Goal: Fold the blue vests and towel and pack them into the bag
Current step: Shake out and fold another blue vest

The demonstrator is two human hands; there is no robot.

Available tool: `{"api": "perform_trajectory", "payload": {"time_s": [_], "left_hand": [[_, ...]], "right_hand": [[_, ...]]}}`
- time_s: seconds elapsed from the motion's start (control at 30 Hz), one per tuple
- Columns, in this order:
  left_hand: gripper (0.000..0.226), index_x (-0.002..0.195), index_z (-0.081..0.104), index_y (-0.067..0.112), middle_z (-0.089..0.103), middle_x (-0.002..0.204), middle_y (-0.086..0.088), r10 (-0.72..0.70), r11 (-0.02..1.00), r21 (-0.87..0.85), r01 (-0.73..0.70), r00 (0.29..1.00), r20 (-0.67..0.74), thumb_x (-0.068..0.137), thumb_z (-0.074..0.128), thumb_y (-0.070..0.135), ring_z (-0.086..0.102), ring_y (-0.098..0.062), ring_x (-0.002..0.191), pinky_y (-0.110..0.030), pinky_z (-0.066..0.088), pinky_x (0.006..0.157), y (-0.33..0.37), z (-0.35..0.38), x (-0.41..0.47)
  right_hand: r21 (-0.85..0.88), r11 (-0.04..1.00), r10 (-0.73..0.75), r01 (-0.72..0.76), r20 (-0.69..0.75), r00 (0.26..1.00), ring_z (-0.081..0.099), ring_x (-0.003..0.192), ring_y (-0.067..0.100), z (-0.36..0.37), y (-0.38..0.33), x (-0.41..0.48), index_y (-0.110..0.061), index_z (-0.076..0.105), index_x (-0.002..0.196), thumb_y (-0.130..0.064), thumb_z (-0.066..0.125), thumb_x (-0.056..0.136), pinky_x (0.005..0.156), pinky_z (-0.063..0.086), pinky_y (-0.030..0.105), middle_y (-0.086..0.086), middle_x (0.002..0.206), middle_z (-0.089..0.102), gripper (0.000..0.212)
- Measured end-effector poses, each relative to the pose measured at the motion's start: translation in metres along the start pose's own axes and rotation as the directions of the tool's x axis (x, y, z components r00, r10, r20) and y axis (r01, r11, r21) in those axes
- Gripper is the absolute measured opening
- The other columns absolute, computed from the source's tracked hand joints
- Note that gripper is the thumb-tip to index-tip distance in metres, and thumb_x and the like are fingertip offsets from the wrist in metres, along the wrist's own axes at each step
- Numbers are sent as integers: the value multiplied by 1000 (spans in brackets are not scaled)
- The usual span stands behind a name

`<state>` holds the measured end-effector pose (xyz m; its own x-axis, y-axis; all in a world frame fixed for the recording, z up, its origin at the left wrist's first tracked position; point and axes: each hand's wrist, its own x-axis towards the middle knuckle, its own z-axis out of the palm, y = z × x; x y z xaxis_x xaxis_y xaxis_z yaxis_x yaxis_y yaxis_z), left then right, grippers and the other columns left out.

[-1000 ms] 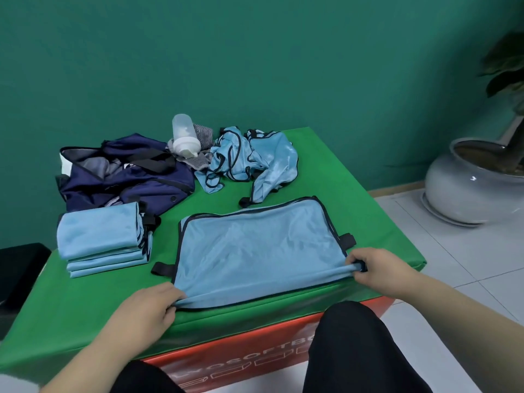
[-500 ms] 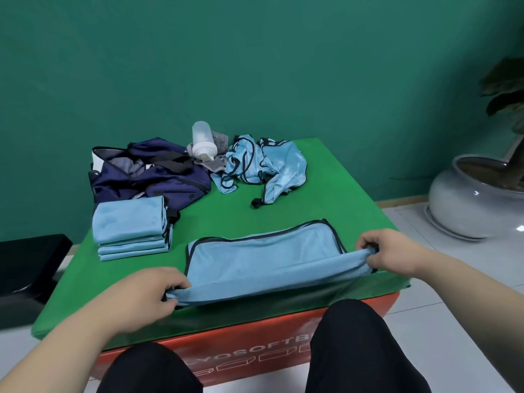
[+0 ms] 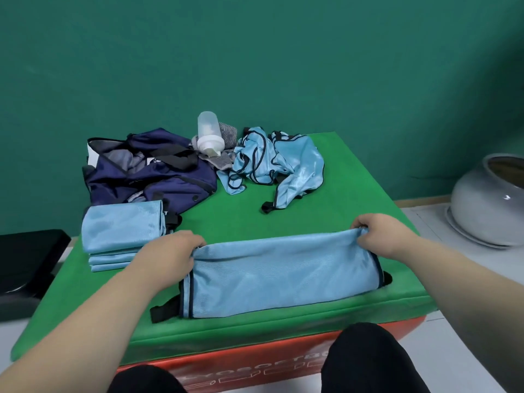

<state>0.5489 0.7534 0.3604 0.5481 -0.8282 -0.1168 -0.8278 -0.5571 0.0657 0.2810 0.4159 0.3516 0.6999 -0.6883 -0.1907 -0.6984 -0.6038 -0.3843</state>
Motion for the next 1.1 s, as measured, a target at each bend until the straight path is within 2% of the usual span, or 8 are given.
{"api": "perform_trajectory", "payload": {"time_s": [0.13, 0.27, 0.4, 0.5, 0.63, 0.83, 0.97, 1.1], "left_hand": [[33, 117, 58, 32, 57, 107, 9, -28, 988, 151, 37, 998, -64, 89, 50, 17, 59, -18, 101, -35, 46, 86, -4, 22, 28], [48, 117, 67, 20, 62, 126, -9, 49, 982, 187, 0, 964, -261, 70, 75, 15, 55, -31, 123, -51, 43, 103, 9, 50, 22], [39, 120, 68, 23, 58, 138, -6, 279, 955, 150, -255, 945, -171, 84, 58, 35, 51, -28, 133, -46, 38, 113, 44, 88, 7], [54, 124, 68, 21, 57, 141, -6, 278, 944, 185, -271, 961, -8, 88, 37, 47, 51, -25, 134, -41, 33, 115, 50, 108, 15], [74, 156, 25, 18, 11, 165, -4, 188, 973, 137, -188, 982, 9, 94, 16, 57, 5, -22, 152, -37, -2, 117, 39, 121, 23], [76, 153, -13, 22, -24, 159, 2, 76, 992, 101, -72, 997, -31, 92, -7, 67, -23, -16, 148, -31, -24, 112, 10, 128, 6], [86, 157, 7, 17, -6, 164, 3, 10, 994, 111, 0, 996, -84, 90, -13, 68, -10, -13, 151, -39, -9, 118, -7, 129, -3], [74, 152, 36, 13, 19, 163, -4, -14, 984, 175, 18, 1000, -23, 101, 10, 61, 3, -16, 152, -45, 5, 117, -19, 129, -14]], "right_hand": [[-123, 992, -1, 5, 27, 1000, 64, 85, 20, 17, -1, 35, -23, 65, 114, -17, 55, 84, 72, 54, 34, -1, 99, 68, 33], [-323, 938, -151, 123, -63, 987, 51, 122, 28, 40, -4, 37, -22, 51, 141, -31, 59, 90, 104, 40, 41, 3, 133, 54, 52], [-325, 849, -453, 417, -42, 890, 47, 132, 30, 86, -12, 7, -18, 57, 136, -40, 48, 91, 113, 34, 50, 3, 136, 55, 50], [-415, 811, -413, 413, 93, 906, 21, 150, 30, 106, -15, -1, -20, 40, 149, -50, 33, 95, 123, 10, 47, 2, 157, 36, 62], [-455, 810, -362, 370, 109, 926, -8, 154, 23, 108, -6, 1, -23, 11, 160, -63, 21, 101, 121, -9, 39, 0, 168, 0, 72], [-503, 810, -278, 302, 124, 953, -16, 152, 20, 96, 20, 6, -23, -6, 159, -68, 10, 98, 122, -10, 36, 4, 167, -12, 78], [-512, 808, -251, 291, 147, 957, -21, 151, 20, 95, 21, 7, -22, -12, 158, -69, 3, 95, 123, -10, 38, 4, 165, -18, 80], [-522, 801, -234, 294, 179, 955, -25, 150, 19, 93, 23, 8, -23, -20, 155, -73, -9, 88, 124, -9, 39, 4, 164, -23, 84]]}}
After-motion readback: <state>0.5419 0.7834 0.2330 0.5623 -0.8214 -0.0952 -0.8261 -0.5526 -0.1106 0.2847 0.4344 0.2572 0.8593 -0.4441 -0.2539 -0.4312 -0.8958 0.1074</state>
